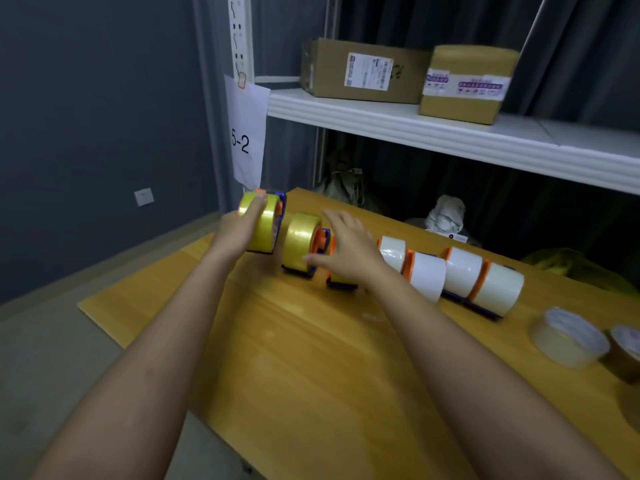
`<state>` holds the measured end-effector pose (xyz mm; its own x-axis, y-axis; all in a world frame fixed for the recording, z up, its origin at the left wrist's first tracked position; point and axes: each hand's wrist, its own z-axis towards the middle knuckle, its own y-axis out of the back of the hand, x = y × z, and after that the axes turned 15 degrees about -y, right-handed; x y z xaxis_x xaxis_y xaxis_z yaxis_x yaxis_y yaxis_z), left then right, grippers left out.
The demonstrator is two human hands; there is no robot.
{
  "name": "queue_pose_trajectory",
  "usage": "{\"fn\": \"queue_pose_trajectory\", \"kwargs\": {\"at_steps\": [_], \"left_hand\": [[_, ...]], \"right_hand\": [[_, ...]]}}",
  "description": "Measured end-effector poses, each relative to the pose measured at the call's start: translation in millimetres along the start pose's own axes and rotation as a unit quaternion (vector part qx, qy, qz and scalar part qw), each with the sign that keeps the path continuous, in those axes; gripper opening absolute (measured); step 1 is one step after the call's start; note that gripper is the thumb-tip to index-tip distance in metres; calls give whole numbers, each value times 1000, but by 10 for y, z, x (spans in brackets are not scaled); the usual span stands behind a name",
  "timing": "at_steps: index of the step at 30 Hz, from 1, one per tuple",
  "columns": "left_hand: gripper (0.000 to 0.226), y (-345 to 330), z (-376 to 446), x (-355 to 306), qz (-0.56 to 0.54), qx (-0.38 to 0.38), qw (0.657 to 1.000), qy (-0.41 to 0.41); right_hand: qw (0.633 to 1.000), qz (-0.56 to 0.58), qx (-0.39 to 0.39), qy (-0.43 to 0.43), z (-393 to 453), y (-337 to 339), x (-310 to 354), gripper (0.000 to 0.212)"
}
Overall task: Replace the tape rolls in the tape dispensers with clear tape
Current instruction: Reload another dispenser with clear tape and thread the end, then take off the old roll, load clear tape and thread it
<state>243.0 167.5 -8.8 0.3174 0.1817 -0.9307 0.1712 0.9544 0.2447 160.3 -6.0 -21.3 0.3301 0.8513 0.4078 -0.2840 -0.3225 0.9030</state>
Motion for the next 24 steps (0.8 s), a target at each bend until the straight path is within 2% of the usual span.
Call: {"fn": "queue_pose_trajectory", "kwargs": {"at_steps": [2,4,7,10,12,18,20,24], "left_hand": [[38,-59,76,173,0,8,1000,16],[37,-105,153,292,-2,21,999,25],[44,-165,286,431,8,47,999,26],[40,-246,392,531,20,65,997,33],[42,-295,433,556,19,73,996,42],[70,-246,527,538,24,65,996,59],[73,-253,516,490,51,21,998,29],[55,-386,397,221,137,-42,985,-95]], "right_hand": [[997,-66,35,-10,91,-62,51,123],[993,-105,48,-19,194,-141,91,134],[987,-160,26,-13,297,-234,144,129],[975,-219,-31,1,360,-286,193,116],[973,-227,-42,-2,366,-308,216,114],[984,-179,5,-7,242,-251,114,132],[990,-138,5,1,150,-136,19,123],[993,-80,-75,33,-97,128,-335,73]]}}
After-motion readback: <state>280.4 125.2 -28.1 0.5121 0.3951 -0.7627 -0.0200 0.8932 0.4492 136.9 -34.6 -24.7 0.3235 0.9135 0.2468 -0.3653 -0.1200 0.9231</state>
